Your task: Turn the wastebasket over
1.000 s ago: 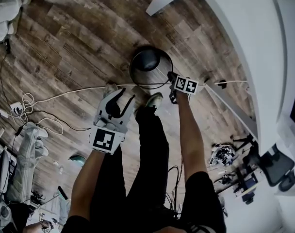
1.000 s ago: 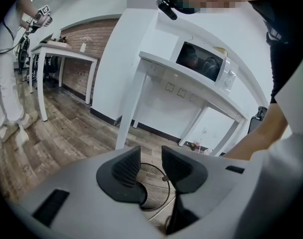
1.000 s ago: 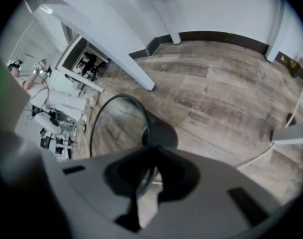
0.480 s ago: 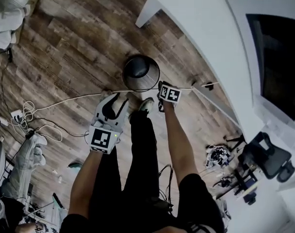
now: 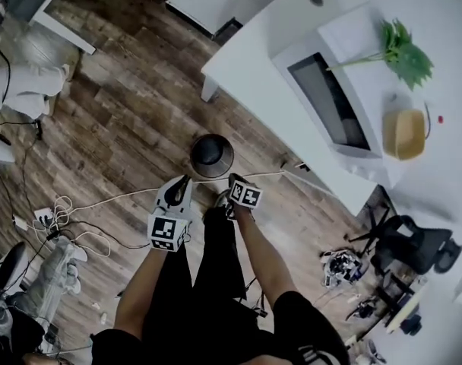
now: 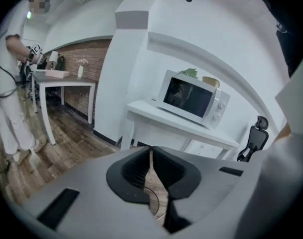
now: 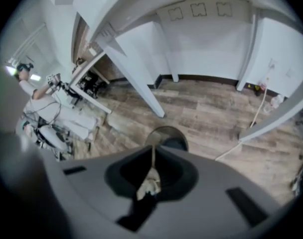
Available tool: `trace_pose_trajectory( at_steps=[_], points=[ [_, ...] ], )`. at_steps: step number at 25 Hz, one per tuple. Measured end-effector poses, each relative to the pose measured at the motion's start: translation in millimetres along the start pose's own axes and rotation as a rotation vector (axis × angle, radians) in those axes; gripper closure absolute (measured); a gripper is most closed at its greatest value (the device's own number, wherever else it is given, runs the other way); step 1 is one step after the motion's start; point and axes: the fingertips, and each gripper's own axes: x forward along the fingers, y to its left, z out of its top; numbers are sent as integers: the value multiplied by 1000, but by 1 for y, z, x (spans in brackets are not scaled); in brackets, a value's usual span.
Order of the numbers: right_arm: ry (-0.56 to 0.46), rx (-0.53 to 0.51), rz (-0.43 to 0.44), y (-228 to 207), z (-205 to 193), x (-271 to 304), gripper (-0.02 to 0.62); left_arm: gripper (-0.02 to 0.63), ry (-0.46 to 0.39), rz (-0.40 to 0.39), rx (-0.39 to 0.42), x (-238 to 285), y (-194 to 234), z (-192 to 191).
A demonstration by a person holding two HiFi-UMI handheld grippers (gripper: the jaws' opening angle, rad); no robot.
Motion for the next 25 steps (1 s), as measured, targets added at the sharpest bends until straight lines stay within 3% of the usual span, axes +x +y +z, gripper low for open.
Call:
trace_pose_trajectory(
  at_steps=[3, 9, 19, 25],
  points=[
    [-79, -3, 2, 27, 22, -49, 555, 568, -10, 34, 23, -22, -5, 32],
    [-213, -61, 62, 78, 59, -152, 557, 571, 6, 25, 34, -58, -29, 76],
    [-471, -243, 168, 160, 131, -312, 558, 571, -120, -3, 81, -110, -77, 188],
    [-675, -280, 222, 186, 163, -407, 558, 571, -186, -42, 114, -136, -108, 226]
  ],
)
